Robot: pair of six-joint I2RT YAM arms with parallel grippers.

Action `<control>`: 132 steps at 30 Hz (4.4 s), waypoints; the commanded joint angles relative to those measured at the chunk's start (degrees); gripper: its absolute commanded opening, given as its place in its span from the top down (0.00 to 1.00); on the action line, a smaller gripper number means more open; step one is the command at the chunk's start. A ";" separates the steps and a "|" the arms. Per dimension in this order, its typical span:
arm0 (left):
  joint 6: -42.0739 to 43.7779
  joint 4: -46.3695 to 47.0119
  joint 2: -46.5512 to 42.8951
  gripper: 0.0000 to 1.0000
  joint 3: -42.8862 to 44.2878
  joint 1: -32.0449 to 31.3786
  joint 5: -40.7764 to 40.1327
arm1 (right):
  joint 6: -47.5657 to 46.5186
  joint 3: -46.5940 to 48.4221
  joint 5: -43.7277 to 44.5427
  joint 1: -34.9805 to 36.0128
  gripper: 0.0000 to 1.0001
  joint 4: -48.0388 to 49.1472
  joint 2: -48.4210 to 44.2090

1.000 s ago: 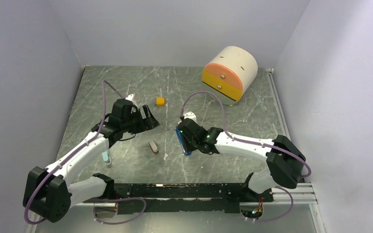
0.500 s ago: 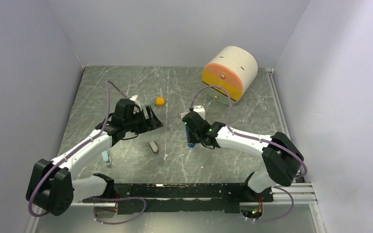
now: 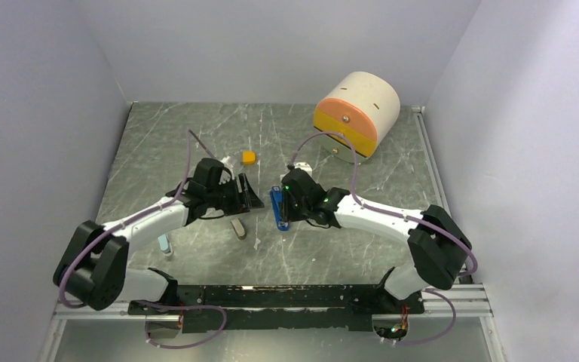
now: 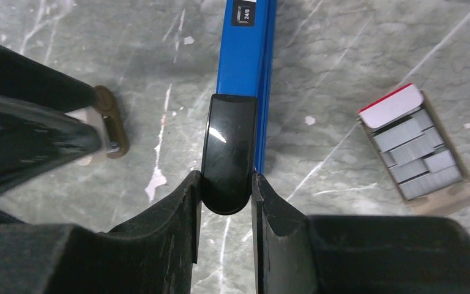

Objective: Load the staples into the stapler

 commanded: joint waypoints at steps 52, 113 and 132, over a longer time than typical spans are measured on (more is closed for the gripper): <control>4.67 7.88 20.09 0.91 2.92 -8.22 -0.41 | -3.27 10.25 -0.05 -9.51 0.96 8.82 -0.30; 0.73 2.45 25.80 0.66 3.78 -7.83 -13.31 | -9.93 33.82 -9.65 -15.10 0.36 6.59 22.32; 0.03 -0.07 27.90 0.83 4.03 -6.54 -14.22 | -11.54 25.51 -8.83 -15.06 0.33 10.36 6.85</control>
